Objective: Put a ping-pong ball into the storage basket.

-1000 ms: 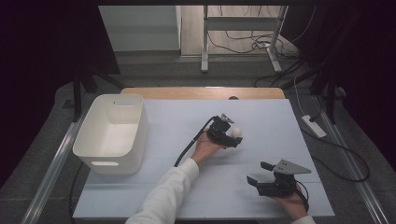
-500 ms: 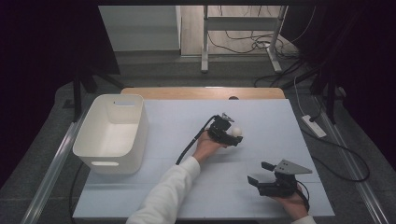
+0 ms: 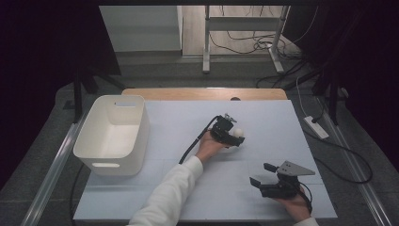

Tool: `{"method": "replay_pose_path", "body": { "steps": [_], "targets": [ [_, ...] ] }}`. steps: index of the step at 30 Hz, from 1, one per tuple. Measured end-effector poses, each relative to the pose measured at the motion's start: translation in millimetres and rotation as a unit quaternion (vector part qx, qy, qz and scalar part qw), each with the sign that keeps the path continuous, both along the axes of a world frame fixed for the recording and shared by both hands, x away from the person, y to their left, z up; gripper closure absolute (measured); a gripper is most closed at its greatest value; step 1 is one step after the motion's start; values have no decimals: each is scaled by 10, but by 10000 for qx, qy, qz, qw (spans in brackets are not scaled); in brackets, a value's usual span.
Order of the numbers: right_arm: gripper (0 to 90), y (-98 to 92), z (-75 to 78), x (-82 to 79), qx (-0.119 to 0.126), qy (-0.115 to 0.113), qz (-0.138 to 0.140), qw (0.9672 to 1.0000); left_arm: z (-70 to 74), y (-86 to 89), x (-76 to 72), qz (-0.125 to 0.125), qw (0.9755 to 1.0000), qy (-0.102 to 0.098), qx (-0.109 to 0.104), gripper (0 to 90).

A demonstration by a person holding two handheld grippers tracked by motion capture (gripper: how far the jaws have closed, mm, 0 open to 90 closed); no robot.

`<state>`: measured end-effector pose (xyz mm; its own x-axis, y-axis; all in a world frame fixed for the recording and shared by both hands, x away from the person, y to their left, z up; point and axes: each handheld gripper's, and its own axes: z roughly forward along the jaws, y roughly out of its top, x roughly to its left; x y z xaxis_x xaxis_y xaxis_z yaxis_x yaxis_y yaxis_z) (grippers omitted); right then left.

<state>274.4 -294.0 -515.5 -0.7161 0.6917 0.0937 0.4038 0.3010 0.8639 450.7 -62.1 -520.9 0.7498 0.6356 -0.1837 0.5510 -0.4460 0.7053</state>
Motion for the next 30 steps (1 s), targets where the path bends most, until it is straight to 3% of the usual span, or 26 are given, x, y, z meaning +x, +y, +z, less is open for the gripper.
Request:
{"method": "replay_pose_path", "body": {
  "steps": [15, 19, 25, 30],
  "targets": [
    [160, -24, -4, -1, 11, 3, -37, 10000, -36, -45, 68, -21, 10000, 12, 12, 206],
    [160, -25, -6, -2, 7, 6, -40, 10000, -62, -58, 65, -125, 9999, -59, 63, 322],
    [160, -30, -6, -4, 15, 4, -48, 10000, -68, -49, 80, -52, 10000, -19, 28, 498],
    [160, -35, -5, -5, 28, -1, -52, 10000, -66, -34, 87, -4, 10000, 79, -34, 512]
  ]
}}
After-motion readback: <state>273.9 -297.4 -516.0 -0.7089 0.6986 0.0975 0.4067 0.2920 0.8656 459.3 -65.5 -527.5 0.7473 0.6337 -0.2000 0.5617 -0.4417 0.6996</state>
